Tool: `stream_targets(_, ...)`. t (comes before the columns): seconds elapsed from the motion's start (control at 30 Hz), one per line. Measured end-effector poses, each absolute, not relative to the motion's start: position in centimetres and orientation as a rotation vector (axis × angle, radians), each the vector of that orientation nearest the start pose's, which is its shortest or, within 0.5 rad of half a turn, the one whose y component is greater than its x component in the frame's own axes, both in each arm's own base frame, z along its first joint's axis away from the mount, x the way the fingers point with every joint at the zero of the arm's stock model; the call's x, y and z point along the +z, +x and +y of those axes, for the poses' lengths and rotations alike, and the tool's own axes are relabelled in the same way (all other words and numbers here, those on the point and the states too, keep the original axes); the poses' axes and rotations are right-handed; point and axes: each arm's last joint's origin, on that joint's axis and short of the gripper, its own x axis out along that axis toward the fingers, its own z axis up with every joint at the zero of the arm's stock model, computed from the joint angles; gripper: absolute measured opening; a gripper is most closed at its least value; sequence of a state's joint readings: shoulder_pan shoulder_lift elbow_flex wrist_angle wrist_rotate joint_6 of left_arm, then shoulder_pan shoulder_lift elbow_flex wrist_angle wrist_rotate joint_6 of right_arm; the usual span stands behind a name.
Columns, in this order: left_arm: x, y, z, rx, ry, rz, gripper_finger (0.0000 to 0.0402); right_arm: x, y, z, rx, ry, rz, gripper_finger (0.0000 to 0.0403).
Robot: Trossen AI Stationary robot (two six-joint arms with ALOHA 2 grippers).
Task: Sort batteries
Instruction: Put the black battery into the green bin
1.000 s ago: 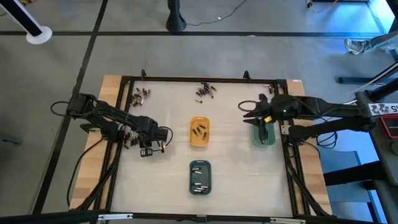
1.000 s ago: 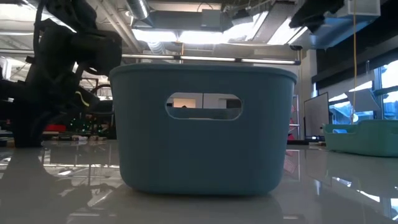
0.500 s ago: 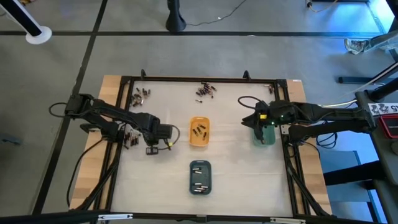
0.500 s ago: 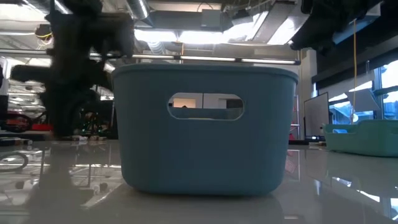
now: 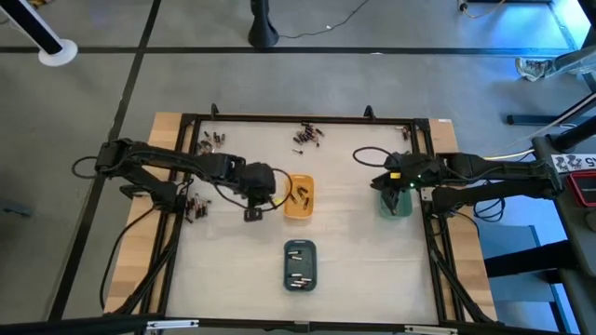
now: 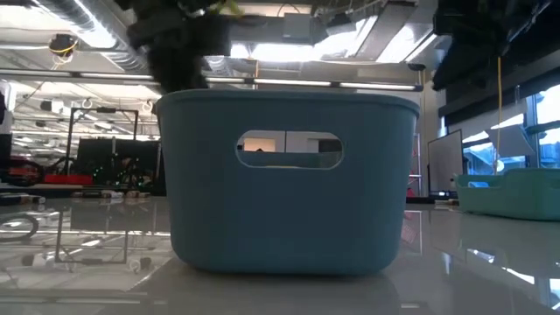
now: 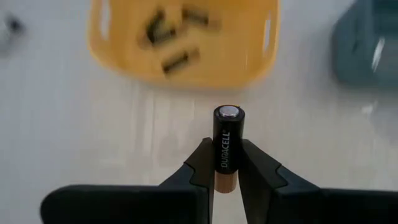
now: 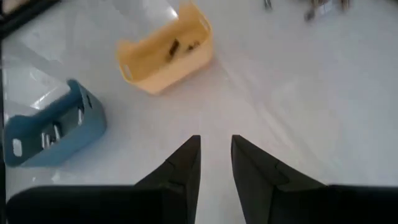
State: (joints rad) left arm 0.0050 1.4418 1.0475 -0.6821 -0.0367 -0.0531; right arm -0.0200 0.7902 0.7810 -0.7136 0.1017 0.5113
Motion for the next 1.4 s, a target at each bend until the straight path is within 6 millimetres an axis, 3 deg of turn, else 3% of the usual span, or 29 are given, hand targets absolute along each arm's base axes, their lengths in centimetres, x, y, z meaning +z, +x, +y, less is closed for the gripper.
stream_targets(0.3,28.4,32.2,1.3,-0.033,-0.053,0.492,0.0039,28.7,18.4,-0.5,-0.103,0.352,0.145,0.0092)
stream_targets(0.5,29.6,33.4,2.0,-0.017,-0.059,0.301,0.0037,27.5,20.5,-0.7,-0.118,0.283,0.027,0.0115)
stream_targets(0.7,28.1,34.3,2.6,0.010,-0.131,0.341,0.0040,27.1,22.7,-0.8,-0.123,0.254,-0.059,0.0188)
stream_targets(0.93,27.2,34.9,2.6,0.006,-0.122,0.360,0.0041,25.9,25.1,-0.8,-0.136,0.253,0.011,0.0249)
stream_targets(1.2,26.6,35.6,2.7,0.002,-0.103,0.343,0.0040,25.2,27.0,-0.7,-0.088,0.259,0.040,0.0240)
stream_targets(1.4,26.3,35.7,2.6,0.001,-0.102,0.349,0.0045,25.1,27.6,-0.6,-0.061,0.279,0.055,0.0203)
